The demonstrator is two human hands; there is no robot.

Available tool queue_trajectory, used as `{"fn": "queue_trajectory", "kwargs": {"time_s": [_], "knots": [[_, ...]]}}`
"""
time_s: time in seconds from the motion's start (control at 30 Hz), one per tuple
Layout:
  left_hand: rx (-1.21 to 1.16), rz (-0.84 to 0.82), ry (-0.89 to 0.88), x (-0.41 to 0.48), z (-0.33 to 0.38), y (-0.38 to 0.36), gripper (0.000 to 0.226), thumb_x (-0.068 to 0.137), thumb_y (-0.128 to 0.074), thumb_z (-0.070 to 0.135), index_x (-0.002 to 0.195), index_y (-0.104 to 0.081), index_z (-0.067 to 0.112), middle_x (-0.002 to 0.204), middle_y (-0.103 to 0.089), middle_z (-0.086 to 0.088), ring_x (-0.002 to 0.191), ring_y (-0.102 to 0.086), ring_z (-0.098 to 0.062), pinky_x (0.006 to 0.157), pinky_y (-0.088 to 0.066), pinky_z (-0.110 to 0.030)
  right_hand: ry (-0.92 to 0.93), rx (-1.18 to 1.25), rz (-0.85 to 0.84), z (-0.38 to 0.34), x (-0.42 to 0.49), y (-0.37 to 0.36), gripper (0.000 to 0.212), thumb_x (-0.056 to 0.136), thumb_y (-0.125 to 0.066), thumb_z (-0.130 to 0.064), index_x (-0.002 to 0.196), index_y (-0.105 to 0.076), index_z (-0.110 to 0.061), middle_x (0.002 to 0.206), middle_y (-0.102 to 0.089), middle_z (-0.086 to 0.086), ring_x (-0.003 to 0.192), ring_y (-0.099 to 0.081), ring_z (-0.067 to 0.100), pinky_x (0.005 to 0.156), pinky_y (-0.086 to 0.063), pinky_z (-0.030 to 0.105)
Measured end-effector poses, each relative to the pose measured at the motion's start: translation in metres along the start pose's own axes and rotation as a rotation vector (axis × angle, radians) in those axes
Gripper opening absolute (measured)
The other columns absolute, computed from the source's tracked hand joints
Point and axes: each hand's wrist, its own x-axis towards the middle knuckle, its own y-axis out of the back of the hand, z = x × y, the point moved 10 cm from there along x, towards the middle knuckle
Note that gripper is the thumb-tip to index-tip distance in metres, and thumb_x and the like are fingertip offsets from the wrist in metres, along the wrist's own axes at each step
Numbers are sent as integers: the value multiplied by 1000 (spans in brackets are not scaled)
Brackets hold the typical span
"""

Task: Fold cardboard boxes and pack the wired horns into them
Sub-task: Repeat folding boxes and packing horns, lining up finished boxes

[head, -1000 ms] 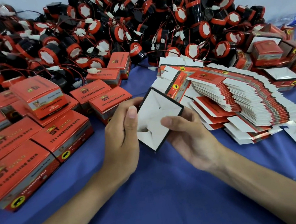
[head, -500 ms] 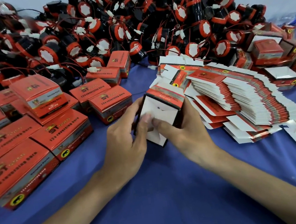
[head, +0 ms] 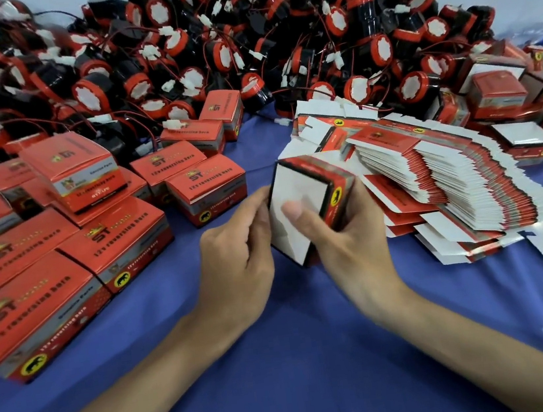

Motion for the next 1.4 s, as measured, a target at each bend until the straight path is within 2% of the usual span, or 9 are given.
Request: {"fn": "queue_trajectory", "kwargs": {"time_s": [0.17, 0.3, 0.43, 0.53, 0.7, 0.83, 0.97, 1.13, 1.4], "knots": [[-299, -260, 231, -4, -19, -23, 35, 96, -33, 45, 114, -63, 40, 105, -70, 12, 100, -66, -9, 87, -54, -37, 74, 68, -217, -8, -9, -16, 27, 75, -73, -28, 98, -59, -32, 91, -71, -21, 88, -67, -3, 73, -49, 10], [-493, -200, 444, -5, -40, -23, 52, 95, -28, 48, 132, -57, 27, 128, -64, 3, 122, -56, -9, 100, -47, -27, 441, -613, -262, -37, -6, -22, 21, 70, -80, -14, 77, -60, -14, 60, -56, -13, 57, -54, 6, 49, -38, 11], [-169, -58, 42, 16, -9, 12, 61, 92, -41, 40, 143, -31, 9, 143, -39, -9, 134, -41, -20, 110, -35, -36, 650, -1378, -929, -3, -31, -77, 21, 87, -61, -9, 108, -58, -10, 92, -66, 5, 78, -63, 31, 53, -35, 36], [-16, -97, -44, 17, -5, 11, 51, 91, -51, 30, 138, -39, 13, 133, -44, -6, 128, -42, -11, 107, -32, -22, 705, -1378, -1140, -2, -45, -99, 20, 96, -52, -23, 111, -63, -14, 102, -65, 6, 89, -62, 29, 63, -41, 36], [93, 16, -15, 22, -18, 27, 51, 76, -39, -15, 121, -54, 6, 117, -53, -9, 104, -49, -8, 93, -33, -10, 725, -607, -616, -88, 31, -69, 20, 78, -51, -7, 77, -70, -2, 65, -69, 9, 60, -64, 28, 56, -50, 39], [177, 6, -21, 26, -23, 25, 51, 75, -44, -13, 123, -54, 2, 118, -45, -1, 114, -44, -9, 99, -34, -14, 272, -580, -161, -32, 160, -35, 19, 83, -54, -5, 98, -66, 0, 88, -70, 11, 87, -67, 28, 81, -52, 41], [207, -30, -36, 26, -24, 20, 57, 78, -49, -9, 133, -50, 6, 138, -39, -12, 131, -35, -13, 102, -43, -37, 11, -984, -291, 60, 236, -58, 62, 87, -59, -15, 143, -35, -6, 142, -38, 21, 129, -40, 33, 101, -33, 25], [234, -8, 0, 27, -33, 22, 54, 80, -53, -1, 134, -49, 9, 148, -32, -15, 140, -24, -9, 113, -20, -15, -164, -1091, -305, 127, 272, -78, 82, 88, -55, -22, 154, -7, -14, 159, 5, 19, 146, 6, 40, 117, -7, 44], [212, -26, 13, 26, -36, 17, 40, 81, -51, 11, 120, -56, 6, 137, -38, -15, 126, -35, -9, 103, -39, -28, 54, -1174, -288, 122, 272, -82, 43, 84, -59, -25, 123, -46, -13, 122, -51, 18, 111, -50, 37, 86, -39, 38]]}}
